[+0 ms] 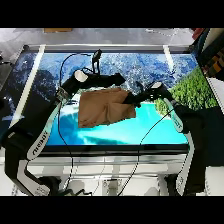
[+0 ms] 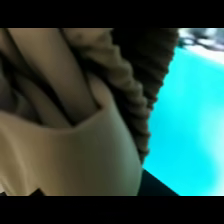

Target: Fold the clothes and pants, and hang the long-sleeved shirts on hangers.

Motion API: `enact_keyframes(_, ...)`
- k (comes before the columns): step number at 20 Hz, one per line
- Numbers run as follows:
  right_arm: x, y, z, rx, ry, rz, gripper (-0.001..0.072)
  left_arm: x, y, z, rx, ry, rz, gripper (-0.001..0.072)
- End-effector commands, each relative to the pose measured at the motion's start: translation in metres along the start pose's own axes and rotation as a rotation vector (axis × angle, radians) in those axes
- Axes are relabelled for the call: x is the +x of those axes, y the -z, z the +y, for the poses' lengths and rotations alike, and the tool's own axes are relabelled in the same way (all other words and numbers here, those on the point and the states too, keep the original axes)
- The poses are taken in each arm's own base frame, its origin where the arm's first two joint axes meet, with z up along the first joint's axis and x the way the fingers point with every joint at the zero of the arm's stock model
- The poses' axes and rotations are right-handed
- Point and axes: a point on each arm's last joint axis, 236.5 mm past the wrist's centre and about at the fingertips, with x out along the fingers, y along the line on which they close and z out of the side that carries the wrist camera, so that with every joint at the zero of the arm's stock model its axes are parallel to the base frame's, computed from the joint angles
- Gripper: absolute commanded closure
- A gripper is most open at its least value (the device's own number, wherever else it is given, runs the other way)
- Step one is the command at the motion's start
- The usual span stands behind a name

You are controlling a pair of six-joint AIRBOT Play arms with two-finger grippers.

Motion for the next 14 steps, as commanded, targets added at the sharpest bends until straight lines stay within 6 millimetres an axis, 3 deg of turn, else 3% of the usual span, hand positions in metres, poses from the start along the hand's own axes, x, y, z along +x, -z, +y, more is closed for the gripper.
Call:
enact_keyframes(1,0.019,-0.006,0.034,-0.074,-0.024,-0.025,0.0675,-0.022,-0.013,0.03,0.126,-0.11,-0.006,0.0015)
enact_keyframes(3,0.003,-0.022,0.057,-0.157,-0.03,-0.078,0.0675,-0.049,-0.025,0.041,0.217,-0.184,-0.004,0.0015)
enact_keyframes(6,-0.056,-0.051,0.099,-0.26,-0.038,-0.22,0.0676,-0.092,-0.045,0.035,0.319,-0.254,-0.022,0.0015)
enact_keyframes(8,-0.115,-0.063,0.13,-0.323,-0.04,-0.34,0.0676,-0.12,-0.058,0.02,0.371,-0.275,-0.049,0.0015)
enact_keyframes(10,-0.177,-0.064,0.147,-0.356,-0.032,-0.445,0.0676,-0.142,-0.069,-0.002,0.396,-0.266,-0.094,0.0015)
enact_keyframes(12,-0.239,-0.053,0.151,-0.369,-0.015,-0.514,0.0676,-0.161,-0.079,-0.02,0.419,-0.258,-0.136,0.0015)
enact_keyframes(14,-0.293,-0.031,0.14,-0.353,0.022,-0.543,0.0676,-0.177,-0.086,-0.035,0.437,-0.253,-0.17,0.0015)
